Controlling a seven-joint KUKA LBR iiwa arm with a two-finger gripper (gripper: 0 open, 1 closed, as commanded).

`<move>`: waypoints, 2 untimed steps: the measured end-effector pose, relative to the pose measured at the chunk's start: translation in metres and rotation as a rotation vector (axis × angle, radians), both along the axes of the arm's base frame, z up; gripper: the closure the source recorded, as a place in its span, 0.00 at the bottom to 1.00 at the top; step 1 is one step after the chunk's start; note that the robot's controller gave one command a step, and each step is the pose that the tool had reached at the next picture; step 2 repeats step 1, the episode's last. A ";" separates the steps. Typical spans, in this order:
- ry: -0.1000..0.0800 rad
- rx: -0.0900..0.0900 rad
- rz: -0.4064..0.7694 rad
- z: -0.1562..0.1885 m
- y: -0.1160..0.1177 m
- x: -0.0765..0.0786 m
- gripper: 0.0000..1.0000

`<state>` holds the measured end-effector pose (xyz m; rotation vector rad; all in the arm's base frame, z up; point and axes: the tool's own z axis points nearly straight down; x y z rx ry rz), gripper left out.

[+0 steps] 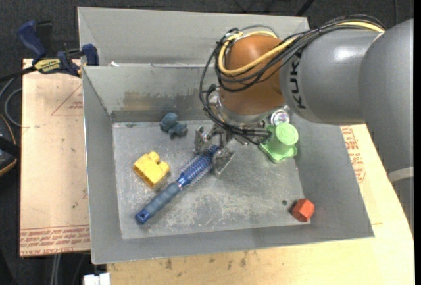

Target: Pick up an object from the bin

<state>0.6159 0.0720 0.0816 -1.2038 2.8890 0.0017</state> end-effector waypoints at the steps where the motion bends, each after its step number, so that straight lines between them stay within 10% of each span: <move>1: 0.006 -0.003 -0.001 0.028 0.001 0.001 1.00; 2: 0.006 -0.003 -0.001 0.028 0.001 0.001 1.00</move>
Offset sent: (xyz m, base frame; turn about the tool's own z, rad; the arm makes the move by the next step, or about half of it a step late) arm 0.0000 0.0000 0.0266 0.0000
